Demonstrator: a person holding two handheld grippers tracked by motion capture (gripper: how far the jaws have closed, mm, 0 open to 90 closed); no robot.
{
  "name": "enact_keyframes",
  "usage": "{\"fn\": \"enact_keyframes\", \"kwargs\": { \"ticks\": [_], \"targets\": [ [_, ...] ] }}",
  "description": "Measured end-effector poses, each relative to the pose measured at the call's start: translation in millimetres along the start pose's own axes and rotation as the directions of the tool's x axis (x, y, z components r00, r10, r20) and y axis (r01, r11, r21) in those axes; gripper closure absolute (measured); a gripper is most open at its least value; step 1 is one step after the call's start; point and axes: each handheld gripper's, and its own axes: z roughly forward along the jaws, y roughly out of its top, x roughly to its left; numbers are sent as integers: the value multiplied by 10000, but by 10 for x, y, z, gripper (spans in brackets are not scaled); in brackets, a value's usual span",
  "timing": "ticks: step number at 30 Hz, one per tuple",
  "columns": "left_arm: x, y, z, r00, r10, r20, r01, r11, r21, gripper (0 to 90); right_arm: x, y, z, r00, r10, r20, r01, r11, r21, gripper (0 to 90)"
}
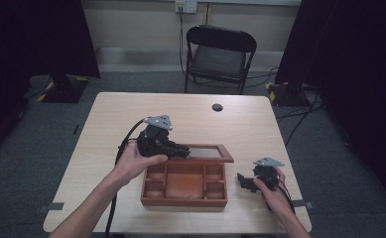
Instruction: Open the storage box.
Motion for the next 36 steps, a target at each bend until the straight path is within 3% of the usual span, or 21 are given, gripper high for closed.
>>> {"fn": "enact_keyframes", "kwargs": {
  "ticks": [21,36],
  "targets": [
    [27,77,-43,9994,43,-340,-48,9999,-150,820,-3,1,1,10000,-26,-21,26,10000,13,91],
    [62,118,-72,9985,0,-550,-28,9987,-509,825,-6,7,8,10000,-19,-32,19,10000,38,83]
  ]
}}
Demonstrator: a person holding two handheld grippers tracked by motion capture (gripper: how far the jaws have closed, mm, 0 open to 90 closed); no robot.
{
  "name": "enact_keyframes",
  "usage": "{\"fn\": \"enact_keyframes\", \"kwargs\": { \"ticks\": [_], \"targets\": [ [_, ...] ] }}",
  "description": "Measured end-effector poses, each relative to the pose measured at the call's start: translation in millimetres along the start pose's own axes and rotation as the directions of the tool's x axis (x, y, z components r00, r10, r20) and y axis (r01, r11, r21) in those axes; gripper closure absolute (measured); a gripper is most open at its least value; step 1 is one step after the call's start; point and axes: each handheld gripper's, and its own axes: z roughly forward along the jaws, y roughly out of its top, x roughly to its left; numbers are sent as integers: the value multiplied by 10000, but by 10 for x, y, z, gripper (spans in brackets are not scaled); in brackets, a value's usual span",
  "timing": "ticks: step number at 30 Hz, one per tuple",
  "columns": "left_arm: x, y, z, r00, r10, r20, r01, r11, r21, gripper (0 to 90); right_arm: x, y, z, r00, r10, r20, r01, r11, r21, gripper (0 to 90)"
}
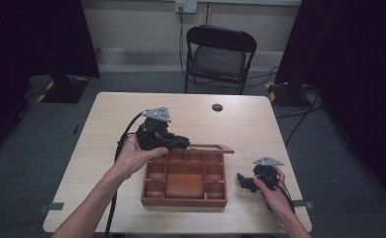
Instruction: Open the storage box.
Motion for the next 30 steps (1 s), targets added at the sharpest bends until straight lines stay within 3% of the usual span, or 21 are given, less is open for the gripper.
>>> {"fn": "enact_keyframes", "kwargs": {
  "ticks": [30],
  "targets": [
    [152,84,-18,9996,-298,25,299,9978,-594,831,0,0,0,10000,0,-2,0,10000,5,82]
  ]
}}
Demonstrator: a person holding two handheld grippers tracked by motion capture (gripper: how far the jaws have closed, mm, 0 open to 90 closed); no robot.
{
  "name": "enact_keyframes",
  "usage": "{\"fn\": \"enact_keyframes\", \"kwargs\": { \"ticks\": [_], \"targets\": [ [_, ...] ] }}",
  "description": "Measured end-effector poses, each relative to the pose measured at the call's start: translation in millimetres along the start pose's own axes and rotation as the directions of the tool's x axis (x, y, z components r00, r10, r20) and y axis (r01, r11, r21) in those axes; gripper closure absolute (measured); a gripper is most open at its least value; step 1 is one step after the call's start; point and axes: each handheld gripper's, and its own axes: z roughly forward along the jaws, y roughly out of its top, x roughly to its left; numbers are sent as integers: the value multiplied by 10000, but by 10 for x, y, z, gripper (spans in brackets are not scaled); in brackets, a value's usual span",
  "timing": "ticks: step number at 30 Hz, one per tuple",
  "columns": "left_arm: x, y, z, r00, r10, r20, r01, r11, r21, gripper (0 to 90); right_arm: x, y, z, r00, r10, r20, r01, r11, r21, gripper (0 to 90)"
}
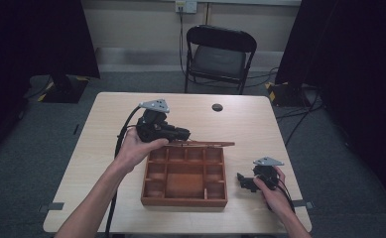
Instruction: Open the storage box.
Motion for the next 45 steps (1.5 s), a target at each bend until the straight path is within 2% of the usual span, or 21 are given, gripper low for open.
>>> {"fn": "enact_keyframes", "kwargs": {
  "ticks": [30,45],
  "targets": [
    [71,69,1,9999,28,-138,-30,9999,-118,825,1,0,0,10000,13,1,-13,10000,-5,82],
    [123,93,3,9998,-135,-167,132,9998,-174,794,2,0,0,10000,12,12,-12,10000,-2,83]
  ]
}}
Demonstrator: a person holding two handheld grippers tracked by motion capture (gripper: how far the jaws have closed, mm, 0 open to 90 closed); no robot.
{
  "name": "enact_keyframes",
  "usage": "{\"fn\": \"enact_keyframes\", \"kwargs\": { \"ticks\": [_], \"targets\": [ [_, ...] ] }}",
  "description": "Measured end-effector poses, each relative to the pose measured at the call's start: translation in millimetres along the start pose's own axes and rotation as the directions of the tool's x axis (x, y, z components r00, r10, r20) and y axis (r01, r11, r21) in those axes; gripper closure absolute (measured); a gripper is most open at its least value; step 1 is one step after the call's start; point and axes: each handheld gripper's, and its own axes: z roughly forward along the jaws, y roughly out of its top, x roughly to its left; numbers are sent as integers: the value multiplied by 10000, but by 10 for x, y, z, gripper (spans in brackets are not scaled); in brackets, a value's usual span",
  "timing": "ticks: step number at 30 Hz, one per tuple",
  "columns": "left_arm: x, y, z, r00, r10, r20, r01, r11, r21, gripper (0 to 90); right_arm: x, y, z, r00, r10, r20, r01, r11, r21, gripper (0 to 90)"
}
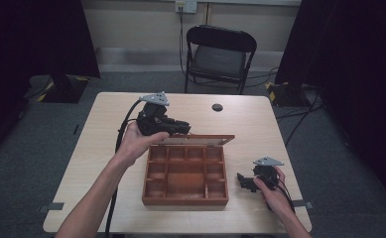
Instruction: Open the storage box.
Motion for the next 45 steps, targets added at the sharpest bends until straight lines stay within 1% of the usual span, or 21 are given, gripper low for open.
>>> {"fn": "enact_keyframes", "kwargs": {
  "ticks": [2,4,12,28,34,45],
  "targets": [
    [-3,-1,2,10000,-22,-28,22,10000,-7,790,0,0,1,10000,2,-9,-2,10000,-2,82],
    [-26,-5,0,9999,43,-116,-43,10000,40,790,0,0,0,10000,1,3,-1,10000,0,82],
    [-20,-13,2,10000,-1,-71,0,10000,-49,790,0,0,0,10000,3,2,-3,10000,0,82],
    [-20,-16,2,10000,56,-57,-56,10000,-51,788,0,0,0,10000,4,3,-4,10000,-1,82],
    [-5,-17,0,10000,-10,-38,10,10000,-81,783,0,0,0,10000,2,4,-2,10000,0,82],
    [-5,-17,0,10000,-7,-26,7,10000,-82,784,1,0,0,10000,8,11,-8,10000,-4,83]
  ]
}}
